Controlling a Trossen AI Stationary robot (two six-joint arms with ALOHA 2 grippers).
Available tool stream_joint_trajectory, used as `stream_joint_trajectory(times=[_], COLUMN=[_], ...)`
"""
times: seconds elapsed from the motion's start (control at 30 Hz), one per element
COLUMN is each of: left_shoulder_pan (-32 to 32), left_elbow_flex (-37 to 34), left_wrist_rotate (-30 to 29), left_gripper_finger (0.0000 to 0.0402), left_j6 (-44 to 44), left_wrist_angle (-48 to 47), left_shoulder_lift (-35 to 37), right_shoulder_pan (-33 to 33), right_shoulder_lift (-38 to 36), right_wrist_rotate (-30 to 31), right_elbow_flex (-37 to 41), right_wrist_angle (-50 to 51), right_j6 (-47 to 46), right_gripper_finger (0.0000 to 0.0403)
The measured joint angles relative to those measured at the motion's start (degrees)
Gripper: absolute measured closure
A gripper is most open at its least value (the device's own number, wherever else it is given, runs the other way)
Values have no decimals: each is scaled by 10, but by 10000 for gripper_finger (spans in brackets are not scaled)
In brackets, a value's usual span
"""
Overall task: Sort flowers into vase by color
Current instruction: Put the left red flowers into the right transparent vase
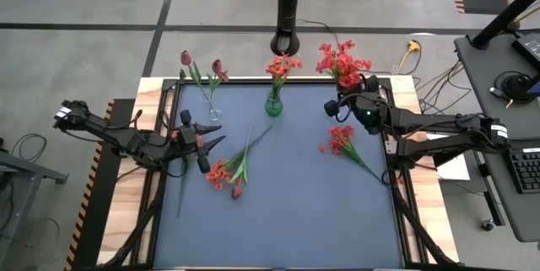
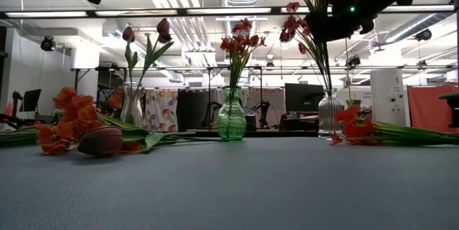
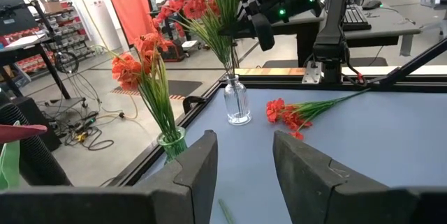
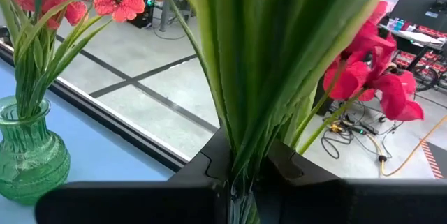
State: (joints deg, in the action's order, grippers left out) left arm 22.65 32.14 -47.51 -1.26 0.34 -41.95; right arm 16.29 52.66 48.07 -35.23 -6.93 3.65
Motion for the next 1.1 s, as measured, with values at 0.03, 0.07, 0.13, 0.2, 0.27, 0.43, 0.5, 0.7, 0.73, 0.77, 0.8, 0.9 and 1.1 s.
stream_joint_trajectory(times=[0.03,0.07,0.13,0.2,0.27,0.43,0.5,0.7,0.73,0.77,0.8,0.9,1.1], left_shoulder_pan=[0,0,0,0,0,0,0,0,0,0,0,0,0], left_elbow_flex=[0,0,0,0,0,0,0,0,0,0,0,0,0], left_wrist_rotate=[0,0,0,0,0,0,0,0,0,0,0,0,0], left_gripper_finger=[278,278,278,278,278,278,278,278,278,278,278,278,278], left_j6=[0,0,0,0,0,0,0,0,0,0,0,0,0], left_wrist_angle=[0,0,0,0,0,0,0,0,0,0,0,0,0], left_shoulder_lift=[0,0,0,0,0,0,0,0,0,0,0,0,0], right_shoulder_pan=[0,0,0,0,0,0,0,0,0,0,0,0,0], right_shoulder_lift=[0,0,0,0,0,0,0,0,0,0,0,0,0], right_wrist_rotate=[0,0,0,0,0,0,0,0,0,0,0,0,0], right_elbow_flex=[1,2,3,4,5,5,5,5,5,5,6,9,13], right_wrist_angle=[0,0,0,-1,-2,-2,-2,-2,-2,-2,-3,-3,-7], right_j6=[0,0,-1,-1,-1,-1,-1,-1,-1,-1,-1,0,-1], right_gripper_finger=[374,374,374,374,374,374,374,374,374,374,374,374,374])
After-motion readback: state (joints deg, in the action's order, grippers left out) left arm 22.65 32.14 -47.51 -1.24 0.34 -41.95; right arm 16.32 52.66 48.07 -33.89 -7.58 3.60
